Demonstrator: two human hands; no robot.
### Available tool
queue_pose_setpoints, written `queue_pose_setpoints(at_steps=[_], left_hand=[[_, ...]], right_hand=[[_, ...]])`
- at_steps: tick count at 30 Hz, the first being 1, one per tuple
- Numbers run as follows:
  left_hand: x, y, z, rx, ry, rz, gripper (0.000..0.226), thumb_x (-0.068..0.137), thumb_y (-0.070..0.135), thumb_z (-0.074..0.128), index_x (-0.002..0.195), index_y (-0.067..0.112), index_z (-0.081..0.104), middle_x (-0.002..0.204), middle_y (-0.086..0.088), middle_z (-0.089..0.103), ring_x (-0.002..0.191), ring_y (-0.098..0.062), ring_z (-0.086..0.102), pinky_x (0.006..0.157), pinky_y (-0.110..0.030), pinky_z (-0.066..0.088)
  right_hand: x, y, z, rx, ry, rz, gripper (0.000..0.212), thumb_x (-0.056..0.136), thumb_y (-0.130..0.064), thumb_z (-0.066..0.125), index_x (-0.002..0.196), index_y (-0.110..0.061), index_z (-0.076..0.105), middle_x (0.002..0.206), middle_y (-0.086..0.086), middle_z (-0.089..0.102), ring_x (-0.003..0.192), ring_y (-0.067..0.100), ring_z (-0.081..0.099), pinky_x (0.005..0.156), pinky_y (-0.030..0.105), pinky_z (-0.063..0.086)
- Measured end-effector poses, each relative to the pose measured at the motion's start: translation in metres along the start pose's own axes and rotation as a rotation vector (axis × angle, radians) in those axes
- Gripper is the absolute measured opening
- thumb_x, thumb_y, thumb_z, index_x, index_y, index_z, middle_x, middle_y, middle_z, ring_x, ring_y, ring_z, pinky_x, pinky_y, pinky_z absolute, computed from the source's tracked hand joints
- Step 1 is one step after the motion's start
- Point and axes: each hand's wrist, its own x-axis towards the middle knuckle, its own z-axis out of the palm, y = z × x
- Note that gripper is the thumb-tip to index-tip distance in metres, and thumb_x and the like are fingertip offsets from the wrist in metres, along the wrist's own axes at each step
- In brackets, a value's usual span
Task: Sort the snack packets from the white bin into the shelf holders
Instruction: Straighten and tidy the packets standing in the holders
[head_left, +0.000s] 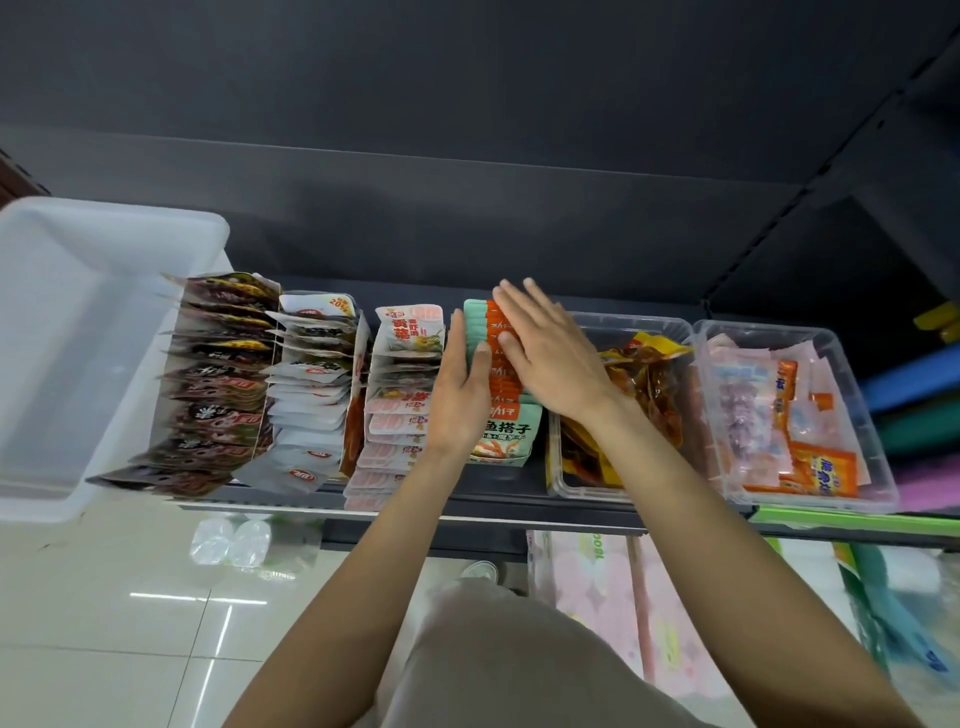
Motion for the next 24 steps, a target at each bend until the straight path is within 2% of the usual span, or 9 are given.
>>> queue_pose_setpoints(at_steps=[3,5,6,8,10,12,15,18,24], left_hand=[[0.000,0.006,0.003,-0.004,-0.014,-0.007,0.053,0.102,0.033,0.034,0.150,0.033,0.011,0.152,0.004,0.030,0.133,-0.013,0.040,0.106,-0.040,0.041],[0.000,0.008,0.004,-0.013,-0.017,-0.024,0.053,0.102,0.035,0.033,0.150,0.035,0.011,0.153,0.005,0.030,0.134,-0.014,0.038,0.108,-0.039,0.039],[0.000,0.009,0.003,-0.024,-0.015,-0.042,0.052,0.102,0.036,0.033,0.150,0.036,0.012,0.152,0.006,0.030,0.134,-0.013,0.038,0.107,-0.034,0.038],[0.000,0.010,0.001,-0.053,-0.012,-0.080,0.051,0.102,0.036,0.032,0.150,0.036,0.013,0.151,0.008,0.032,0.133,-0.009,0.036,0.098,-0.020,0.035],[-0.001,0.012,0.000,-0.054,-0.016,-0.097,0.050,0.102,0.037,0.031,0.150,0.035,0.014,0.150,0.009,0.032,0.128,-0.003,0.035,0.091,-0.015,0.032],[-0.001,0.014,0.000,-0.042,-0.021,-0.101,0.050,0.102,0.036,0.030,0.150,0.035,0.015,0.150,0.010,0.033,0.123,0.001,0.035,0.090,-0.016,0.032],[-0.003,0.015,0.001,-0.046,-0.038,-0.110,0.049,0.103,0.035,0.030,0.150,0.035,0.015,0.147,0.010,0.036,0.114,0.004,0.035,0.083,-0.008,0.035],[-0.006,0.015,0.001,-0.035,-0.054,-0.103,0.050,0.103,0.034,0.030,0.150,0.035,0.014,0.146,0.009,0.038,0.117,0.001,0.039,0.089,-0.017,0.034],[-0.012,0.014,0.001,-0.043,-0.055,-0.117,0.050,0.102,0.036,0.030,0.149,0.036,0.014,0.140,0.012,0.040,0.111,0.002,0.041,0.085,-0.015,0.038]], right_hand=[[-0.008,0.003,0.008,0.059,-0.005,0.009,0.057,0.103,-0.042,0.020,0.152,-0.022,-0.002,0.160,-0.007,-0.007,0.145,0.009,-0.013,0.120,0.036,-0.001],[-0.012,-0.003,0.003,0.282,0.030,0.094,0.060,0.102,-0.044,0.021,0.151,-0.023,-0.006,0.159,-0.007,-0.014,0.144,0.007,-0.015,0.117,0.031,-0.002],[-0.014,-0.008,-0.001,0.439,0.042,0.166,0.061,0.102,-0.045,0.022,0.151,-0.024,-0.007,0.158,-0.008,-0.016,0.144,0.007,-0.015,0.116,0.030,0.000],[-0.020,-0.019,-0.007,0.727,0.053,0.294,0.062,0.100,-0.047,0.023,0.151,-0.028,-0.007,0.158,-0.009,-0.016,0.145,0.008,-0.012,0.115,0.030,0.002],[-0.025,-0.030,-0.007,0.858,0.046,0.361,0.062,0.100,-0.048,0.024,0.151,-0.029,-0.006,0.159,-0.008,-0.013,0.145,0.009,-0.012,0.116,0.034,0.000],[-0.026,-0.036,-0.004,0.878,0.038,0.381,0.062,0.100,-0.047,0.024,0.152,-0.028,-0.005,0.159,-0.006,-0.012,0.145,0.010,-0.011,0.118,0.036,0.000],[-0.027,-0.037,-0.002,0.907,0.037,0.400,0.060,0.101,-0.046,0.025,0.152,-0.028,-0.002,0.160,-0.006,-0.010,0.146,0.010,-0.009,0.115,0.030,0.001],[-0.034,-0.035,0.001,0.917,0.039,0.387,0.060,0.101,-0.045,0.026,0.152,-0.028,0.000,0.159,-0.007,-0.011,0.145,0.009,-0.008,0.110,0.022,0.003],[-0.039,-0.035,-0.002,0.977,0.045,0.401,0.058,0.101,-0.044,0.028,0.152,-0.031,0.003,0.159,-0.009,-0.009,0.146,0.009,-0.005,0.114,0.027,0.006]])
